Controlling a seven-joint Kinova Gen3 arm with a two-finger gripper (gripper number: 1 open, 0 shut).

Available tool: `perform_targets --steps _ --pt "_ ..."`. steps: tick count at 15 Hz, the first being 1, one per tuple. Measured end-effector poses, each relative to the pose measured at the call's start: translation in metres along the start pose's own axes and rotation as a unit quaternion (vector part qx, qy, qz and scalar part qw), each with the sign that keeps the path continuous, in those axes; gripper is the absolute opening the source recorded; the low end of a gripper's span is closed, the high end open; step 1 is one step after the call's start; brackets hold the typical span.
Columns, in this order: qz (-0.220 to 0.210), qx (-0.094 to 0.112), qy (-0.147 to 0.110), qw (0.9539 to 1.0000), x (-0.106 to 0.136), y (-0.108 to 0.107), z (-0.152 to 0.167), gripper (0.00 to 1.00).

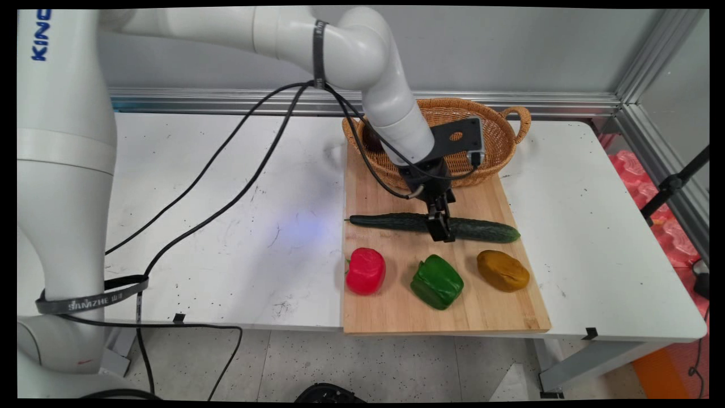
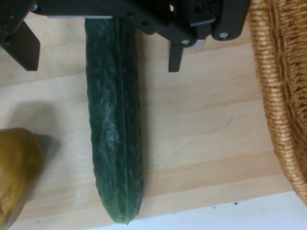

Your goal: Pick up the cucumber from the cutting board

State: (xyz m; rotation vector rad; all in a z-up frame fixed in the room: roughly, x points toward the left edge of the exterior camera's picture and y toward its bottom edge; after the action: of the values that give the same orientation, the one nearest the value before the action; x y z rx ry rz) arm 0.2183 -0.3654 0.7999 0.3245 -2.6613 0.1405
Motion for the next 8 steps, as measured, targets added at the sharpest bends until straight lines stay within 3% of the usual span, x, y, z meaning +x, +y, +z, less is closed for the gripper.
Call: perform_targets --steps 7,8 --pt "0.008 -0.002 -0.021 0.9998 0.005 -0.004 0.017 1.00" --pt "0.009 -0.002 -0.023 0.9997 0.005 -0.005 0.018 0.00"
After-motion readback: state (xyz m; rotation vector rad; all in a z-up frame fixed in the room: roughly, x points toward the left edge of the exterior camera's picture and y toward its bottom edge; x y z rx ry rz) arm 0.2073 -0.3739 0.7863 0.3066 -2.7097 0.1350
